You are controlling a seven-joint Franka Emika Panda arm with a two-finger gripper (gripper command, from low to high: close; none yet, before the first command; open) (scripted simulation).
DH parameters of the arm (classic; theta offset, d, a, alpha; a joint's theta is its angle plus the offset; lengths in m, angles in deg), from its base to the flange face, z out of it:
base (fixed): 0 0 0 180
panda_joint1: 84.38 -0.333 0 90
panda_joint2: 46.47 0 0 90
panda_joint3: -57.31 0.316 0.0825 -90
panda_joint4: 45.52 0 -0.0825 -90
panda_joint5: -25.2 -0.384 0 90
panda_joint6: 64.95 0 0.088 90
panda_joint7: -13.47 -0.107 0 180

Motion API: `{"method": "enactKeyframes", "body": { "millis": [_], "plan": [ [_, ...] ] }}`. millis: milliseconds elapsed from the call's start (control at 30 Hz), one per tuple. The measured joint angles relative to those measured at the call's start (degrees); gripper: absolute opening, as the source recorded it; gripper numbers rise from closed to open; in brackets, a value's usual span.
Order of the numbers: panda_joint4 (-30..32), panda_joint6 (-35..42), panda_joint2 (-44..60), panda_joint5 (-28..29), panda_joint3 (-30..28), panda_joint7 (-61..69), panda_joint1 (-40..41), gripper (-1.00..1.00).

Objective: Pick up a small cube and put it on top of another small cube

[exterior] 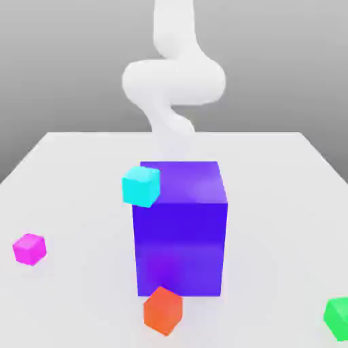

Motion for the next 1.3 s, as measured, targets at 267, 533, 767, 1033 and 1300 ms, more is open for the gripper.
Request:
{"method": "enactKeyframes", "body": {
  "millis": [267, 533, 767, 1033, 1300],
  "plan": [
    [6.38, -8.76, 16.56, -2.90, -13.15, 11.71, 1.65, 0.00],
    [12.58, -17.18, 33.31, -8.95, -24.63, 25.49, 4.88, 0.00],
    [17.94, -24.40, 48.24, -14.68, -28.41, 37.87, 13.90, 0.00],
    [15.46, -32.67, 61.20, -30.00, -15.30, 50.72, 25.40, 0.00],
    [15.04, -33.61, 62.59, -31.62, -13.11, 51.96, 27.25, -1.00]
  ]
}}
